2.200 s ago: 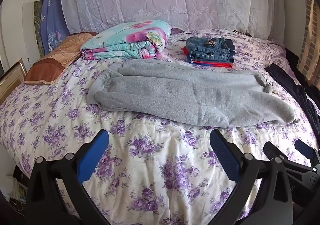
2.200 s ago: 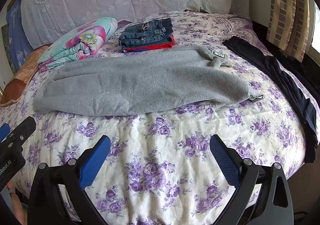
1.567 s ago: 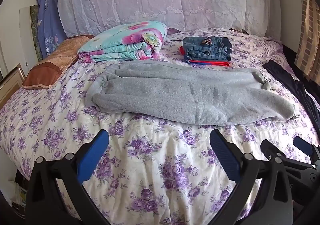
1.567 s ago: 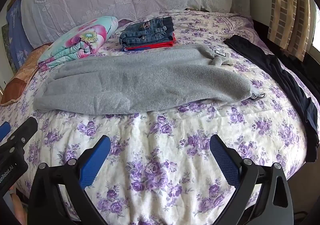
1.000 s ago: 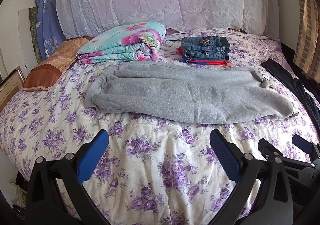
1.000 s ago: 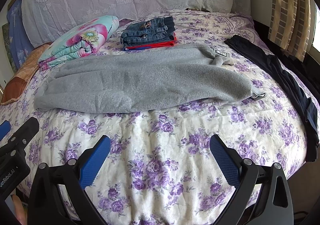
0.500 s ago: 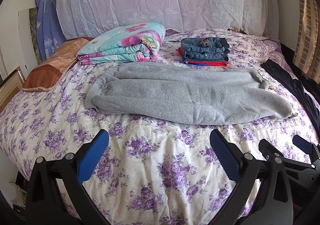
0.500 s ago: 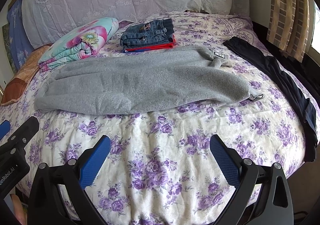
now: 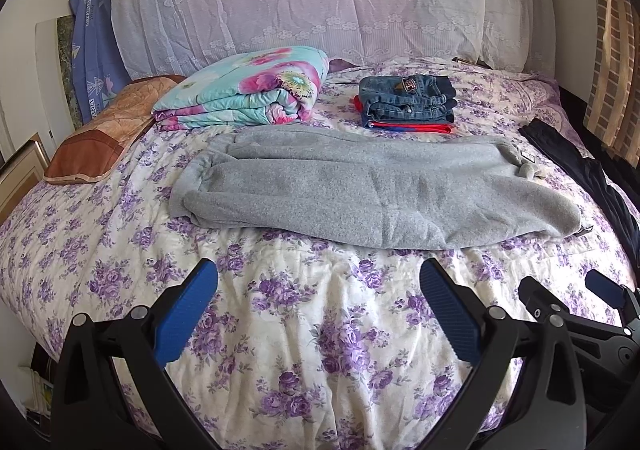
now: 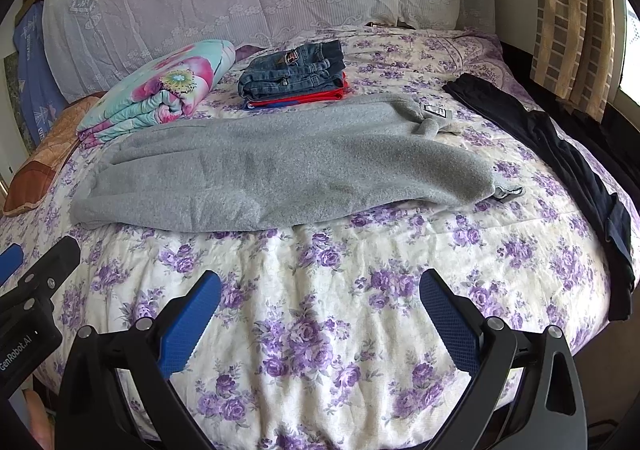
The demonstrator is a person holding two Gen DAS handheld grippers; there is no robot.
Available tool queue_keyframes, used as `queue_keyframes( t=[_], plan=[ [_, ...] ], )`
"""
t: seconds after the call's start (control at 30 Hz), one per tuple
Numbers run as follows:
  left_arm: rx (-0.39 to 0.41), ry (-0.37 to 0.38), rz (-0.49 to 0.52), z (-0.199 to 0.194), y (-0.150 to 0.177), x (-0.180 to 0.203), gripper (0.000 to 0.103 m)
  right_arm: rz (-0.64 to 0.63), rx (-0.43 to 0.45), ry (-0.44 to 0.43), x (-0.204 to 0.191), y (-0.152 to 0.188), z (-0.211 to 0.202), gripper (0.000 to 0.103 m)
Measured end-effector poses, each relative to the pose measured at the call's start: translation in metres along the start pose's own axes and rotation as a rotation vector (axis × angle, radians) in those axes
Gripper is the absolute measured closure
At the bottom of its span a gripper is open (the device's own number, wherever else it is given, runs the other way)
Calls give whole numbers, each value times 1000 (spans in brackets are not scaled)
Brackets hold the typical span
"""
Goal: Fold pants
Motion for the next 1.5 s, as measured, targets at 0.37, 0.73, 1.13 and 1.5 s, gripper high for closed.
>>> queue_keyframes(
  t=[0.37,0.73,1.13,1.5],
  plan=[
    [-1,0,2,-1,0,1,5,-1,-2,2,0,0,0,3],
    [-1,0,2,-1,1,1,5,-9,-9,4,-1,3,2,3],
    [-161,82,-99,53,-7,-49,4,35,-60,59,29,9,21,3],
    [-432,135,-383,190,-29,-108,5,35,-95,62,35,13,31,3]
  ],
)
Point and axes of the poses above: each gripper's, at about its wrist camera, not at the fingertips, and z roughly the way its jaws point, x to its right, y to its underside, the point moved 7 cm from there along z, roughly the way its jaws point, and after that the axes turned 12 degrees about -y, right-handed, at the moved point
